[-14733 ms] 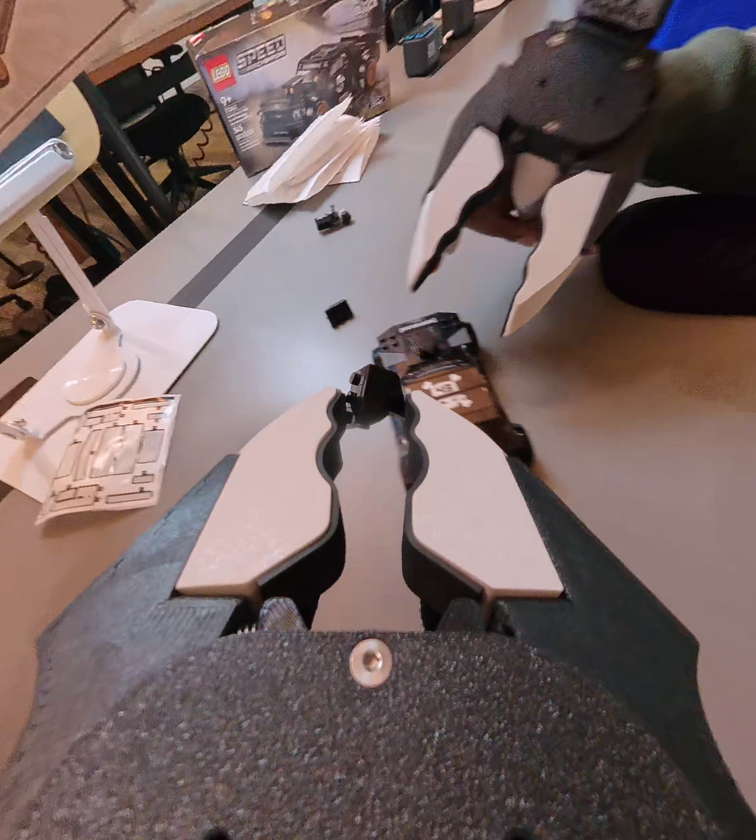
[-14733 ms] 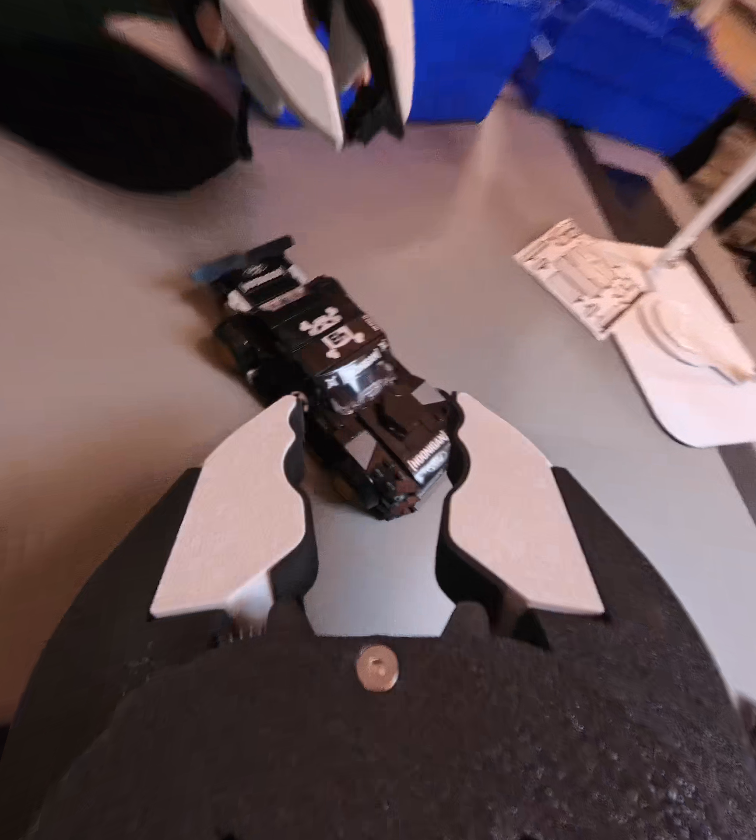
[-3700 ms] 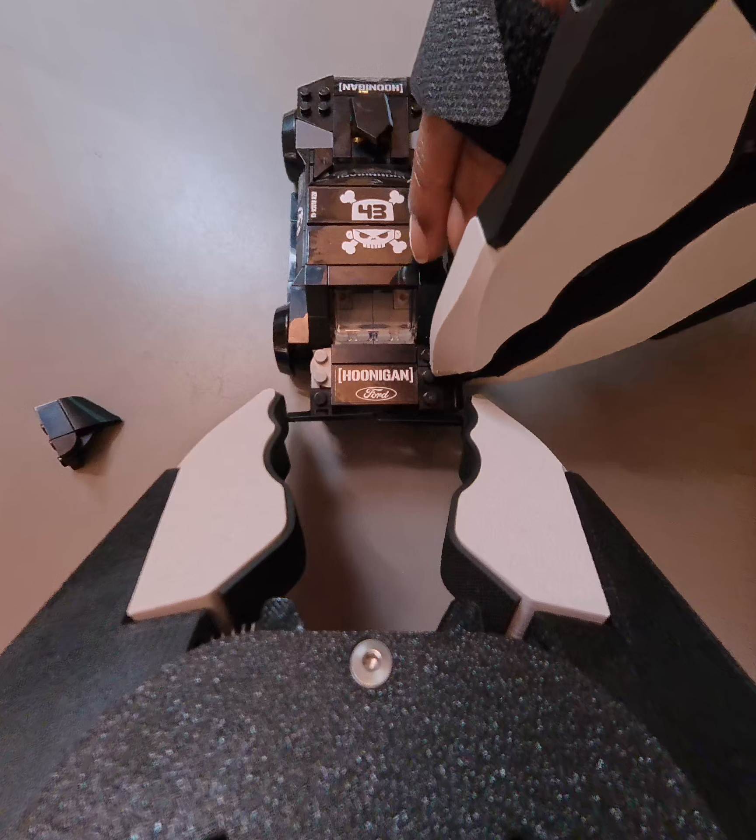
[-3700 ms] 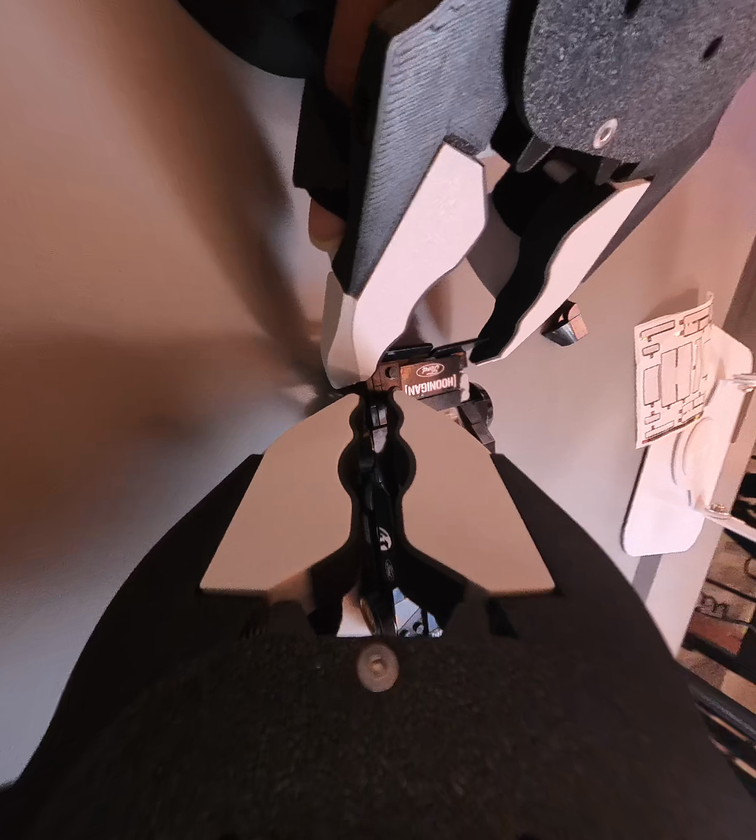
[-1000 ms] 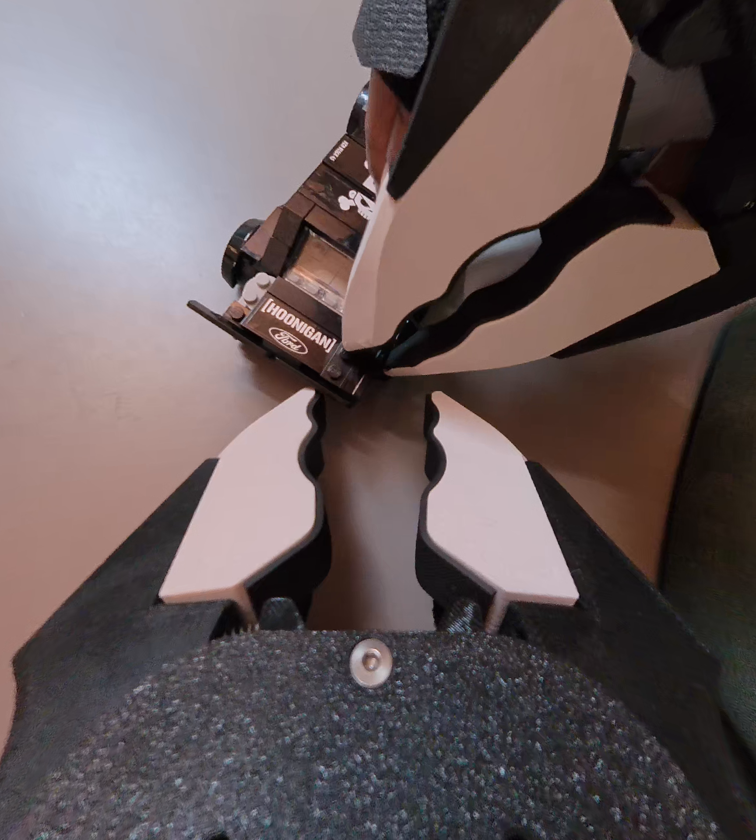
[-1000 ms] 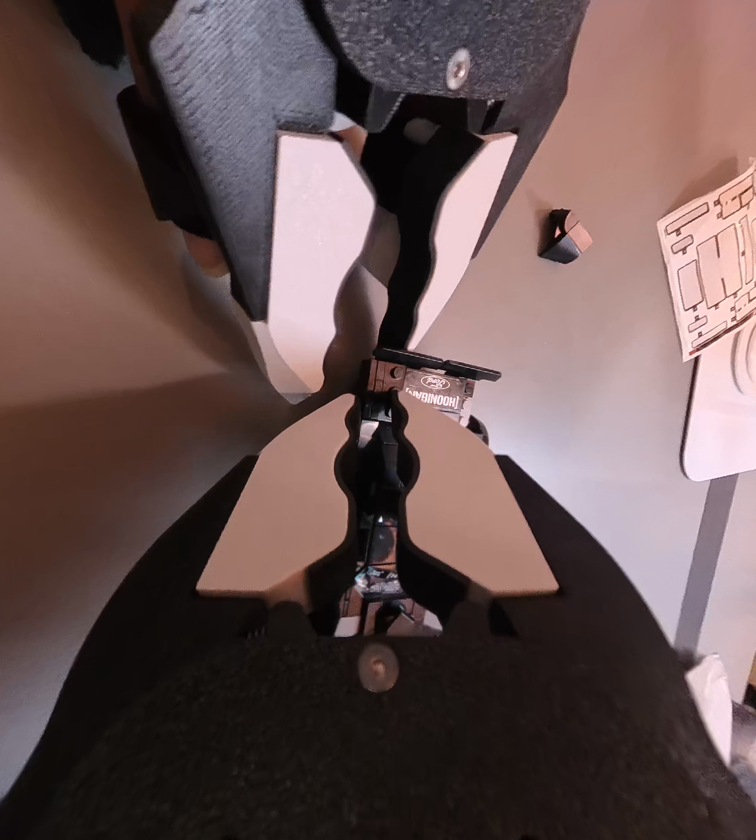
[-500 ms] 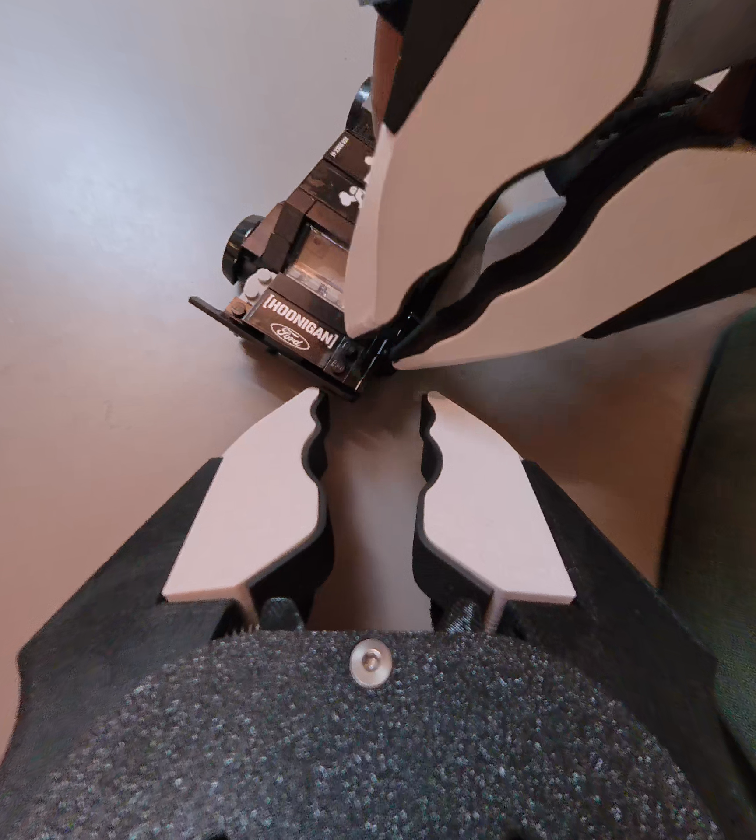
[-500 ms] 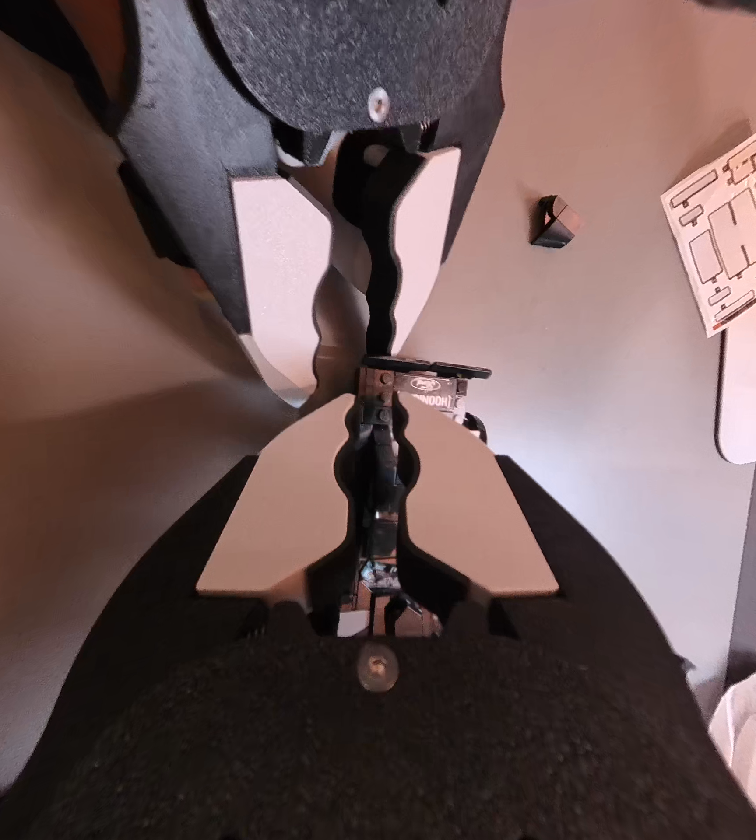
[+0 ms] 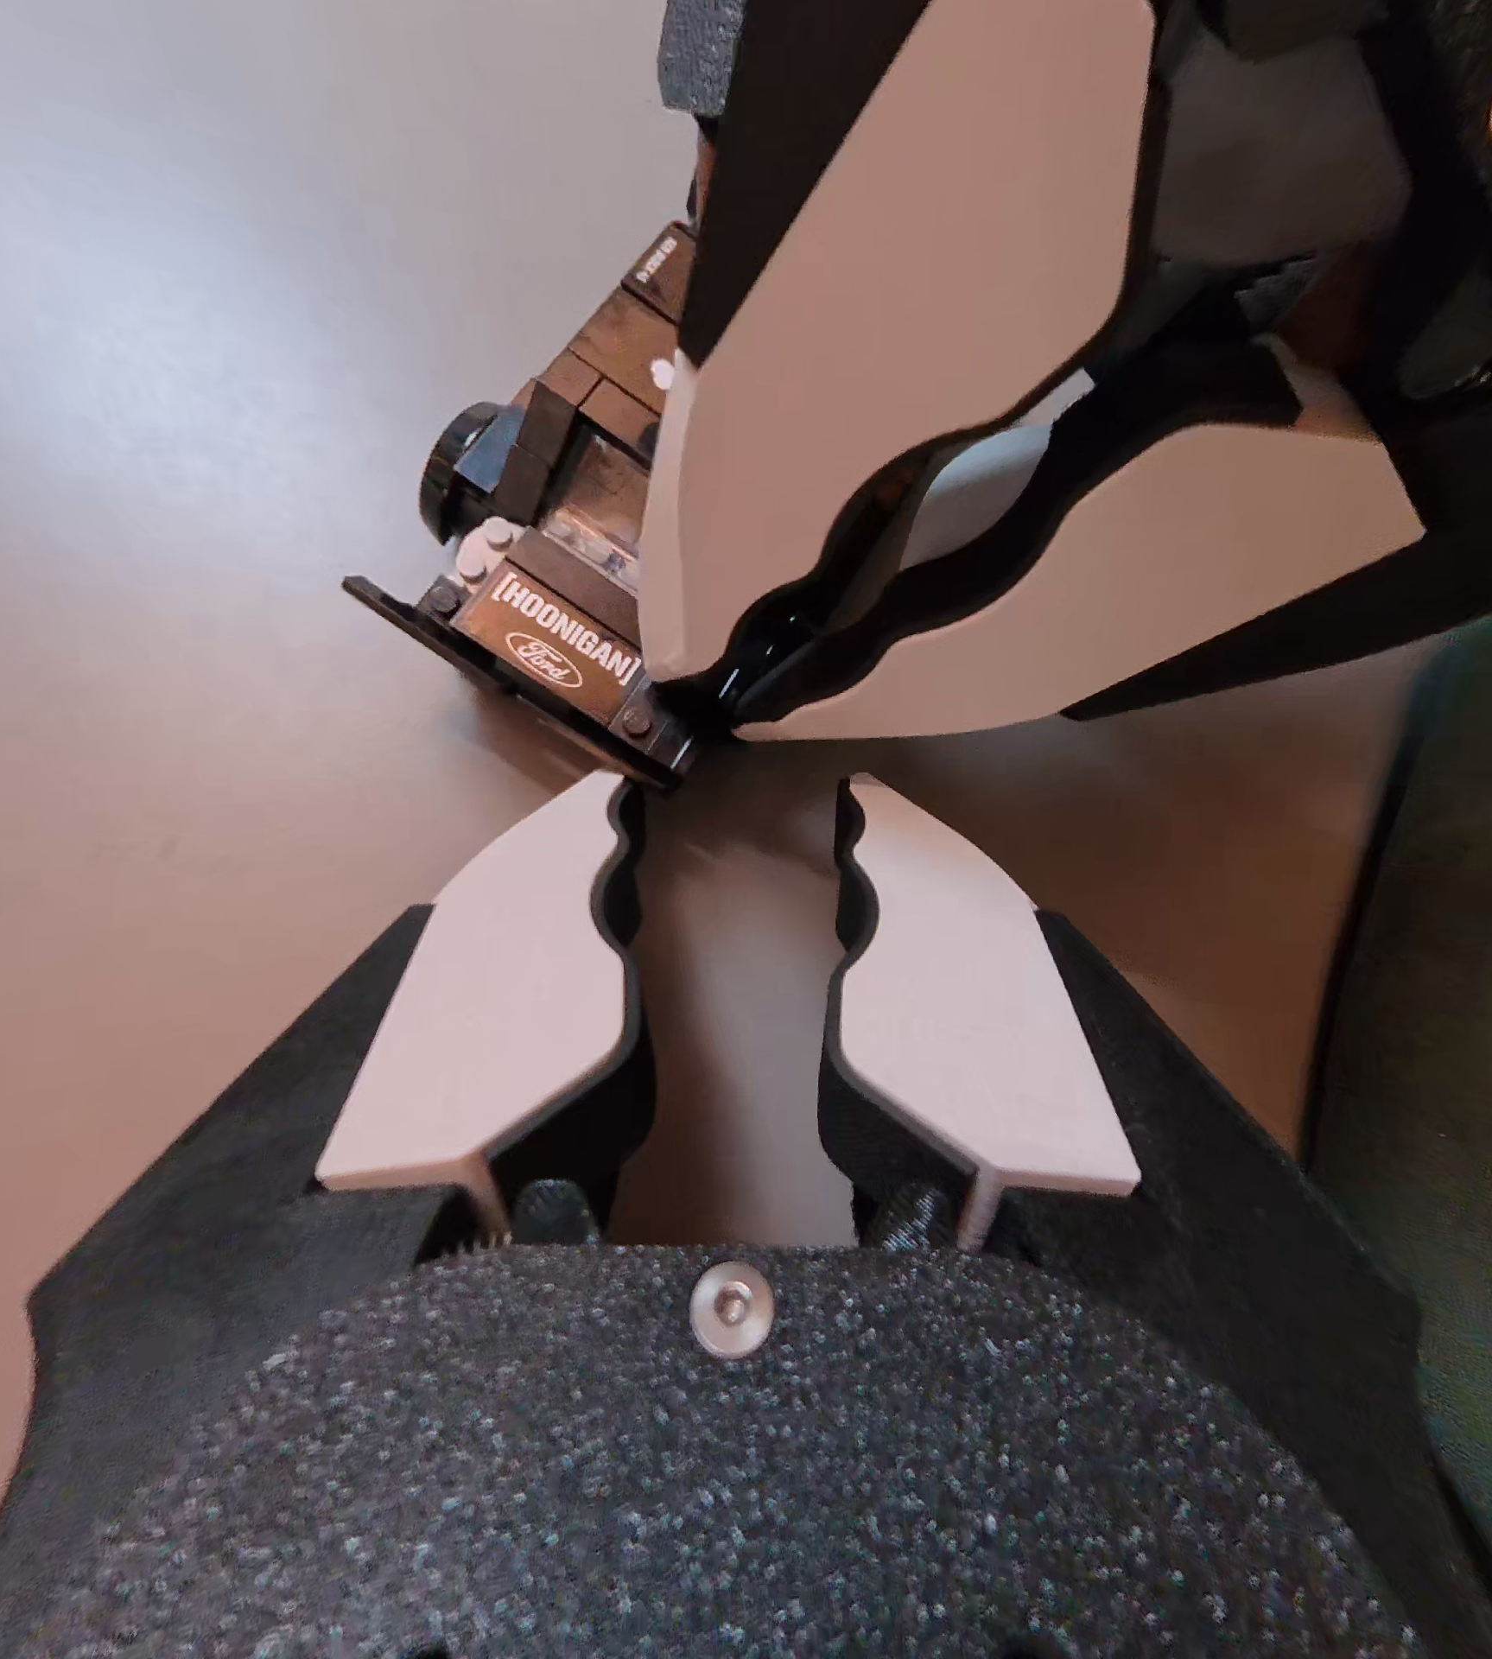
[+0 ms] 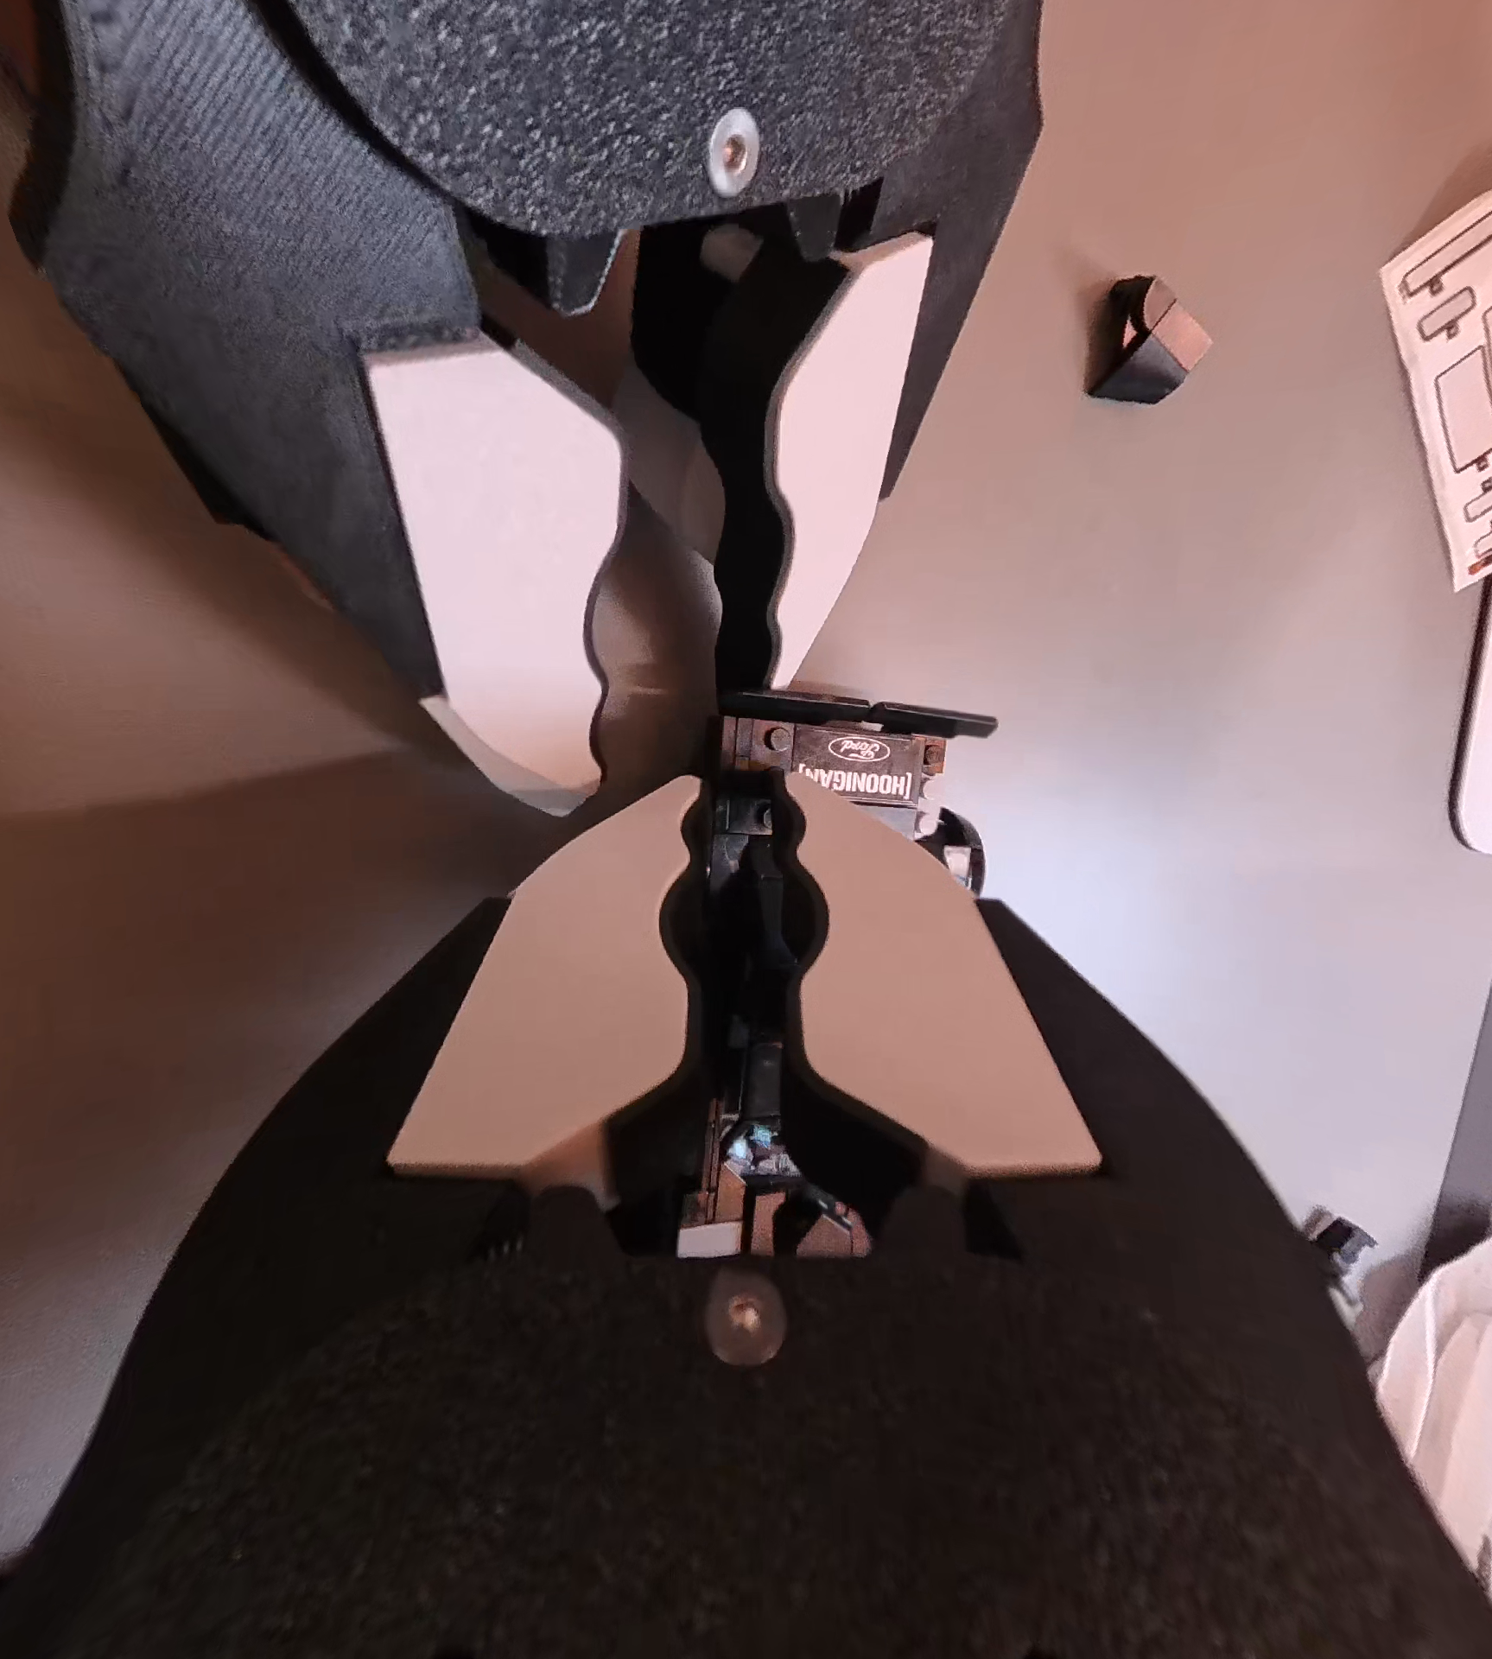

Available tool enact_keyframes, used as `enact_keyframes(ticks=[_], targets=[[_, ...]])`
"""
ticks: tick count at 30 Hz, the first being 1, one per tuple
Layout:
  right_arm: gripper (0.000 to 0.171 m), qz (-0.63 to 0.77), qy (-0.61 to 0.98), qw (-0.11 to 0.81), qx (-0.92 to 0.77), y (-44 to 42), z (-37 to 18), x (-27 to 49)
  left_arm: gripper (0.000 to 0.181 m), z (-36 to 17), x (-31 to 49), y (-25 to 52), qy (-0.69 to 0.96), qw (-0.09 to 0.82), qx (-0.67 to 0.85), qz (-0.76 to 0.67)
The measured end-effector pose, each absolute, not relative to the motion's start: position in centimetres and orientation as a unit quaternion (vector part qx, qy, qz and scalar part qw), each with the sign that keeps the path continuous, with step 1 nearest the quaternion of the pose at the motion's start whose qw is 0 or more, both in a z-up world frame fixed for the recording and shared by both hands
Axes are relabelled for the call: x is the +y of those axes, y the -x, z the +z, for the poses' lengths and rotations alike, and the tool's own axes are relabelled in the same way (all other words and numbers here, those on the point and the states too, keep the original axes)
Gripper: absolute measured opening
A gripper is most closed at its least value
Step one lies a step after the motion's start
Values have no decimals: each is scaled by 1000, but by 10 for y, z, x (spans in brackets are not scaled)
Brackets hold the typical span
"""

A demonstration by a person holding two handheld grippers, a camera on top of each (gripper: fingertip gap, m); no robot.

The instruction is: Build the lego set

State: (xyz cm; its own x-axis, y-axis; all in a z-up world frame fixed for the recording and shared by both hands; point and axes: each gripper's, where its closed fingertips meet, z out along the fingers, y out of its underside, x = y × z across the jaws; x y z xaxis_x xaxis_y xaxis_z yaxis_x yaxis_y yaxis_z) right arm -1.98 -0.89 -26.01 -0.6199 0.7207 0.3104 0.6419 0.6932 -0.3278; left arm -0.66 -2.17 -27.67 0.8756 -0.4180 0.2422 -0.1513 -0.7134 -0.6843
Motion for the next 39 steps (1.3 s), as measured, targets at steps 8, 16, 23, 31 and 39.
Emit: enact_keyframes(ticks=[8,16,23,31,39], targets=[[13,83,389,204,-895,19,-260,-8,42,-276,-21,5,904,344,157,-199],[13,80,416,183,-887,18,-261,-8,42,-278,-20,5,905,343,158,-198],[12,83,424,176,-885,18,-261,-8,41,-278,-20,5,904,341,155,-206],[18,142,443,177,-867,19,-249,-11,44,-273,-18,8,898,350,129,-233],[8,124,431,177,-876,17,-256,-9,44,-271,-17,6,896,356,134,-229]])
